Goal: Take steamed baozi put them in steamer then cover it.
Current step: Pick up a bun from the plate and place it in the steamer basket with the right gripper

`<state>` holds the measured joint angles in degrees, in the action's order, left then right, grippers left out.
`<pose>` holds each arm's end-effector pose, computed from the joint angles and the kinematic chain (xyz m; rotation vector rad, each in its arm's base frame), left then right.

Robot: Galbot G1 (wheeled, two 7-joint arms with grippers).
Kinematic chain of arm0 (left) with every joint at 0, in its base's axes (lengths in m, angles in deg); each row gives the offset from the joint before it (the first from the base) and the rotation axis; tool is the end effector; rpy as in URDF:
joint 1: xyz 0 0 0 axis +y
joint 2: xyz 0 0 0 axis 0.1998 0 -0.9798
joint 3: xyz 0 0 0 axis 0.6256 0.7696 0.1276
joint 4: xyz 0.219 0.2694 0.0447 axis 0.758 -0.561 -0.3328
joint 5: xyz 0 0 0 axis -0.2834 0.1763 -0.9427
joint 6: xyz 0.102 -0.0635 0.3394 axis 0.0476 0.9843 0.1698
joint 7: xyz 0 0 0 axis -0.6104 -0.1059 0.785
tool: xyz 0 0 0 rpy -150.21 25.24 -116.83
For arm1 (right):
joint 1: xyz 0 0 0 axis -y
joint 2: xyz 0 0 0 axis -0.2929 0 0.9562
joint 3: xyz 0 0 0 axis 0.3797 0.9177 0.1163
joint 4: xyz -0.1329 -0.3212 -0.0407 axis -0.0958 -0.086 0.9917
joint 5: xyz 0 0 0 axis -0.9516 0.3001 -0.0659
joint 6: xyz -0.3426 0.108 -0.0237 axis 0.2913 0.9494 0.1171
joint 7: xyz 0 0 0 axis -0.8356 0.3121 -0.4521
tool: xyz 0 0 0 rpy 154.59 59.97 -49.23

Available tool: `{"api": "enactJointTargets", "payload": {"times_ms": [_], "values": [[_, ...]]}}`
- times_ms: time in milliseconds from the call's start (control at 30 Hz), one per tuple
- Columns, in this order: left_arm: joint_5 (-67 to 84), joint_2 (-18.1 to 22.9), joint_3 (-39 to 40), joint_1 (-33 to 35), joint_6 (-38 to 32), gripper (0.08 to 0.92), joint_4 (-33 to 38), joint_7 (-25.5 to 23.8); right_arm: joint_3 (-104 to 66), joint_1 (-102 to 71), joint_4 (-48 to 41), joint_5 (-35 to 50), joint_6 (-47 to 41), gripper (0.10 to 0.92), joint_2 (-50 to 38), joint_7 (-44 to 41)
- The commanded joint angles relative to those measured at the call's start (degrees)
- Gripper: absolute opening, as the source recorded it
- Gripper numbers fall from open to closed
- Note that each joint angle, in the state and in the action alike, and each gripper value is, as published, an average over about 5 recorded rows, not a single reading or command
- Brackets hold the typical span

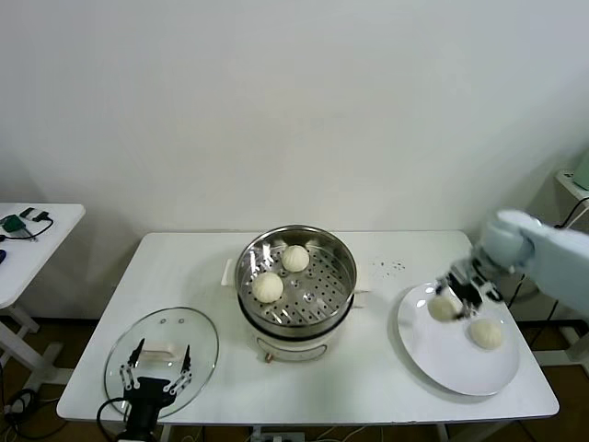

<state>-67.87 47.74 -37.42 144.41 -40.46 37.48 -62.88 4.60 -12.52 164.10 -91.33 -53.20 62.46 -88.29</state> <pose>0.1089 0.0571 -0.3436 0.0735 -2.9107 -0.5171 0.5312 -0.1097 -0.0626 1.6448 -0.8883 1.8829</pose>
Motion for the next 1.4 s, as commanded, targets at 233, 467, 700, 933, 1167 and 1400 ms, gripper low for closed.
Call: {"api": "enactJointTargets", "payload": {"times_ms": [233, 467, 700, 933, 1167, 1400], "values": [[0.06, 0.23, 0.39, 0.51, 0.13, 0.823, -0.15, -0.1, 3.1, 17.13, 2.54, -2.07, 18.71, 0.662, 22.28, -3.84], [0.17, 0.43, 0.3, 0.98, 0.02, 0.823, -0.02, -0.06, -1.15, 7.82, 2.88, -7.04, 18.46, 0.668, 30.35, -3.91], [0.39, -0.29, -0.1, 1.17, -0.06, 0.823, 0.0, -0.02, -0.28, 1.74, 3.32, -8.8, 18.48, 0.67, 34.72, -3.66], [0.96, -0.44, -0.01, 1.19, -0.06, 0.823, 0.01, -0.07, 0.66, -2.45, 3.72, -10.94, 18.49, 0.67, 36.71, -3.32], [0.1, -0.15, 0.18, 0.21, 0.11, 0.823, -0.14, -0.05, 0.7, -4.99, 3.59, -13.93, 19.19, 0.67, 36.97, -3.22], [-0.54, 0.03, 0.47, 0.22, -0.06, 0.823, -0.54, -0.02, 1.14, -5.41, 3.66, -12.96, 18.74, 0.681, 36.45, -3.22]]}}
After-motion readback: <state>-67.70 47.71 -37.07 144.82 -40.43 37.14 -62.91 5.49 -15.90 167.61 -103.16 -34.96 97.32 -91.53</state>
